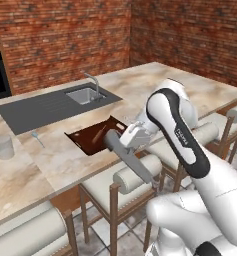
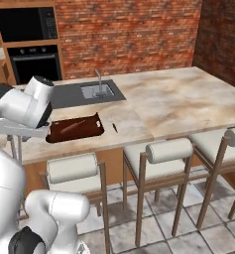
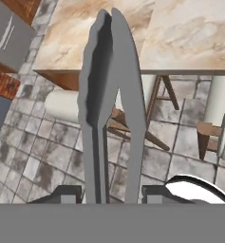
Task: Take the tongs from the drawer on the left and place them on the dining counter next to the tray containing the hot dog.
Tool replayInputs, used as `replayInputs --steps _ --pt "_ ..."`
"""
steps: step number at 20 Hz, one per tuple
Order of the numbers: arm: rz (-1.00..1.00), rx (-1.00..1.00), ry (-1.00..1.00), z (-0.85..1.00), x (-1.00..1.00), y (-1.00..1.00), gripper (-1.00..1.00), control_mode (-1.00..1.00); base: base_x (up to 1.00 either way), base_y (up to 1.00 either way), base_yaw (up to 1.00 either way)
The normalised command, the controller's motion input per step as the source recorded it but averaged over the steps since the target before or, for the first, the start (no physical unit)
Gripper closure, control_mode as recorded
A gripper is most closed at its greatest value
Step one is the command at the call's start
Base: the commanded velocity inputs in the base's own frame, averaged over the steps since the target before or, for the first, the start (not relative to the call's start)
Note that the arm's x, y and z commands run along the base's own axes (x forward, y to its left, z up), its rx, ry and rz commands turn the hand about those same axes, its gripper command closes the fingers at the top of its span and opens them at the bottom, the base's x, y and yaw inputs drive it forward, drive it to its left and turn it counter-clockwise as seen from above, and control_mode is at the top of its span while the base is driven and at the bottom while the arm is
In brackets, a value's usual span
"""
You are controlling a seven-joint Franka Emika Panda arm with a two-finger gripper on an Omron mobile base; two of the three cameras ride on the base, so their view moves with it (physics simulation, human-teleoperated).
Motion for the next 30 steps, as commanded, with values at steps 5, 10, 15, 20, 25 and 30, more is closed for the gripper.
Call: replayInputs --steps 5,10,15,20,25,30 --pt "0.00 -0.06 0.03 0.00 0.71 0.25 1.00 -1.00 0.00 0.00 0.00" --pt "-0.02 -0.11 0.00 0.00 0.82 0.46 1.00 -1.00 0.00 0.00 0.00" --pt "-0.08 -0.12 0.00 -0.13 0.89 0.55 1.00 -1.00 0.00 0.00 0.00" --pt "-0.17 -0.14 0.00 -0.32 0.99 0.47 1.00 -1.00 0.00 0.00 0.00" --pt "-0.18 -0.14 0.01 -0.48 1.00 0.42 1.00 -1.00 0.00 0.00 0.00" --pt "-0.12 -0.11 0.06 -0.33 0.88 0.20 1.00 -1.00 0.00 0.00 0.00"
